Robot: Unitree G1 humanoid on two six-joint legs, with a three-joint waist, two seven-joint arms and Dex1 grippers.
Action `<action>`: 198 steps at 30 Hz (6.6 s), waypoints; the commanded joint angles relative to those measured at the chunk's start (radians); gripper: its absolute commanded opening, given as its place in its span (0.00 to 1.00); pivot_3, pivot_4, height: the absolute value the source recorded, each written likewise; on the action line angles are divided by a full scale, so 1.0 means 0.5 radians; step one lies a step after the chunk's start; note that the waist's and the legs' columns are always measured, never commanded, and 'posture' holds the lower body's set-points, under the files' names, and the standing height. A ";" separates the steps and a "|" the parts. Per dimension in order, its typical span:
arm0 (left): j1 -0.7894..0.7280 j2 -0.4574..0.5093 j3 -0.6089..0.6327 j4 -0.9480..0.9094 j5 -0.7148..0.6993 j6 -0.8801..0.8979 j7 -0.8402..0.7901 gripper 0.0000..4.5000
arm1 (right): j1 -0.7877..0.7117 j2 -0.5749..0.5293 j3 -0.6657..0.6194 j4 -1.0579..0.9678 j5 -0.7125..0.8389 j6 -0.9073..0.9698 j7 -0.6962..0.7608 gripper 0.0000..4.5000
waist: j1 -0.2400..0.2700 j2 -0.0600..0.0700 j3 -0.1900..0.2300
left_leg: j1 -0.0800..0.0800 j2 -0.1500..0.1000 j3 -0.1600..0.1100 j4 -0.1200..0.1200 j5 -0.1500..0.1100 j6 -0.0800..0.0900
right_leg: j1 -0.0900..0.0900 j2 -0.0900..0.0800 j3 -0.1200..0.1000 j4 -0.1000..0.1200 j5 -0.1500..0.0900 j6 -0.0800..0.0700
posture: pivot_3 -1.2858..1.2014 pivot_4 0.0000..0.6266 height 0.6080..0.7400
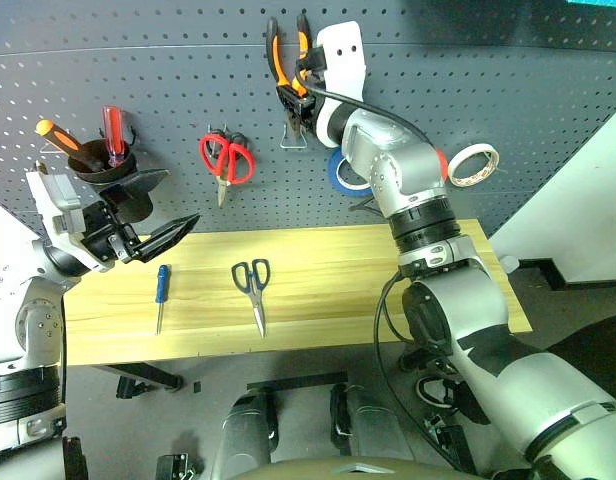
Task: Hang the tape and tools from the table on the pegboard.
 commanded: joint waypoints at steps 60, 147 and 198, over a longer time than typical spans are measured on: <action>-0.123 -1.279 -0.808 -0.328 1.046 2.041 2.457 1.00 | 0.910 -1.086 0.557 -0.203 0.081 -0.466 2.403 0.99 | 0.064 0.012 0.154 | 0.010 0.002 -0.016 0.006 0.000 0.003 | 0.009 -0.001 0.005 0.004 -0.013 -0.006 | 0.52 0.54 0.93; 0.420 -0.680 -0.535 -0.750 0.872 -0.086 1.318 0.13 | 0.846 -1.119 -0.060 -1.173 0.827 0.210 2.025 1.00 | 0.060 0.023 0.081 | -0.031 0.010 -0.012 0.000 -0.004 -0.002 | -0.002 0.015 -0.010 -0.066 0.033 -0.006 | 0.52 0.14 0.93; -0.081 -0.695 -0.583 -0.146 0.972 0.056 1.555 0.96 | 0.990 -1.170 0.042 -1.274 0.689 0.162 1.969 1.00 | 0.060 0.036 0.003 | -0.025 0.009 -0.012 0.028 -0.002 0.006 | 0.001 0.015 -0.007 -0.029 0.031 0.001 | 0.52 0.18 0.93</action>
